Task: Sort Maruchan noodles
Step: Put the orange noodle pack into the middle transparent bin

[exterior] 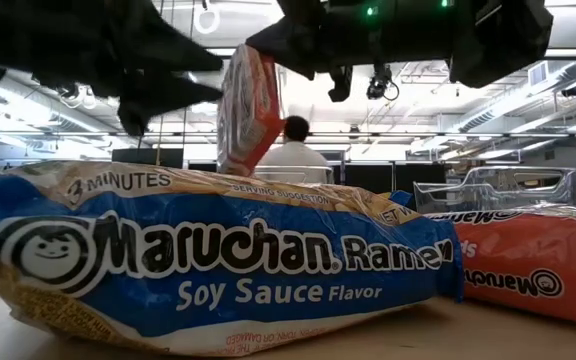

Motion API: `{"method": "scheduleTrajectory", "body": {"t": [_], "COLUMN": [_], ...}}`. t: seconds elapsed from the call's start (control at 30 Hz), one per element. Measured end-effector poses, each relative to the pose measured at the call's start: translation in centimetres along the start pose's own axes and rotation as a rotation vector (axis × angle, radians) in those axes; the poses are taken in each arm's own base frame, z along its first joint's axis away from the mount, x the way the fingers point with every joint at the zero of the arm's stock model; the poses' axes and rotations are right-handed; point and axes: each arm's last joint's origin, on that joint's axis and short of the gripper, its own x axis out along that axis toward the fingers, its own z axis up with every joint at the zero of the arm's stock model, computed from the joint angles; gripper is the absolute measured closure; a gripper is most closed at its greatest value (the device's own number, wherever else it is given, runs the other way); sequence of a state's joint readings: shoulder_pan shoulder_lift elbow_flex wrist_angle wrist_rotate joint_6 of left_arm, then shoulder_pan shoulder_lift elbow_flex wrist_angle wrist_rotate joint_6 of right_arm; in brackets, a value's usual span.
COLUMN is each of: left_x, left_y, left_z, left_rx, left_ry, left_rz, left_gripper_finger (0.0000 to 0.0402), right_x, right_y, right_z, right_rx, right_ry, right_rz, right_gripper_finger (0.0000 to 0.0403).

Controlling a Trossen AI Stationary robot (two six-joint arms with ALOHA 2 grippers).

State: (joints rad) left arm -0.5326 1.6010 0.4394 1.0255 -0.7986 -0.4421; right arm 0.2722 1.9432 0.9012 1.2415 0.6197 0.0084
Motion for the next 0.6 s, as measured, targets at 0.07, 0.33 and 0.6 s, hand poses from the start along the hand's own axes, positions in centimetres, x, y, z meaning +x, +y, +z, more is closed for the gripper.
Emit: {"method": "scheduleTrajectory", "body": {"t": [0.07,0.33,0.6], "left_x": [0.7,3.8,3.1], "left_y": [-0.2,-1.8,-2.5], "left_z": [-0.7,-4.0,-5.2], "left_rx": [-0.026,0.06,0.156], "left_ry": [-0.007,0.008,0.064], "left_rz": [0.05,0.146,0.157], "left_gripper_finger": [0.0209,0.0209,0.0209], "right_x": [0.0,-0.2,-1.9], "right_y": [0.1,0.2,1.5], "right_z": [-0.2,-0.5,-0.9], "right_rx": [-0.038,-0.117,-0.214], "right_ry": [0.009,0.041,0.099], "right_rz": [0.013,-0.039,-0.258], "right_gripper_finger": [0.0396,0.0396,0.0398]}}
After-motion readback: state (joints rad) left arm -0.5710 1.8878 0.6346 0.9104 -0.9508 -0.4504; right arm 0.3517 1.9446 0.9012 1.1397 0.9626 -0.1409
